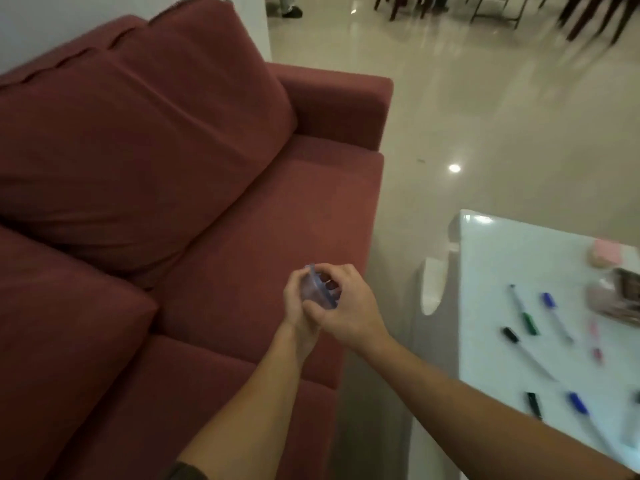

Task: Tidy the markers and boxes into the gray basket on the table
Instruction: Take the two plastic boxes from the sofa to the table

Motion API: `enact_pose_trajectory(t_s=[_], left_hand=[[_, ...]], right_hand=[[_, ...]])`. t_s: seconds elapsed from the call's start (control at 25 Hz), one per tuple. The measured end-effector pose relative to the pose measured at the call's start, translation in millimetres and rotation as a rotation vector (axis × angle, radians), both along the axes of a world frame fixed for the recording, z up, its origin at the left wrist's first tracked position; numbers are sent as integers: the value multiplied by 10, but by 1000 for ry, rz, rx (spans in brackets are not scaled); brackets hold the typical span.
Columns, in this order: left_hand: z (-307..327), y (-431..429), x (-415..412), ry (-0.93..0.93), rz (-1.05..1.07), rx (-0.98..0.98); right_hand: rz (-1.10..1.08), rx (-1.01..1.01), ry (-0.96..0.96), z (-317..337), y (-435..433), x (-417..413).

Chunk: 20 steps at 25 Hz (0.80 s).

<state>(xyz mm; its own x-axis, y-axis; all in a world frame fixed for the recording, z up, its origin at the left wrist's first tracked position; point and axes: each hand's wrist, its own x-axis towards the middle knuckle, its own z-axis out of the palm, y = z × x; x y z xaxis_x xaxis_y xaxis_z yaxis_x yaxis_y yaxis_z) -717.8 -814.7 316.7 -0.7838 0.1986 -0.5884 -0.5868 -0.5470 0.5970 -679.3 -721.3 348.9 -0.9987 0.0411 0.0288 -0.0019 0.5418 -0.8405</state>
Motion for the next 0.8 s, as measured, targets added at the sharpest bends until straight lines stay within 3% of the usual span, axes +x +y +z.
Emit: enact_pose_trajectory(t_s=[0.08,0.2,0.36,0.52,0.68,0.8], left_hand=[[375,522,198,-23,-49,149],[867,1299,559,5,-164,97],[1190,2171,1035,-11,-432,51],[933,2845,1216,44,-764,-222],[277,3140,1190,228,-1067,-635],[-279,3160,1040,407,-1116,-699]], right_hand=[[-30,58,15,271,542,305],[-211,132,-78,554,1358,824],[-377,65,-201,781,2202,1460],[-650,199,-255,559,2709,1965],[-713,354,-407,-32,2789,2111],[-704,437,-507,-582,2775,1843]])
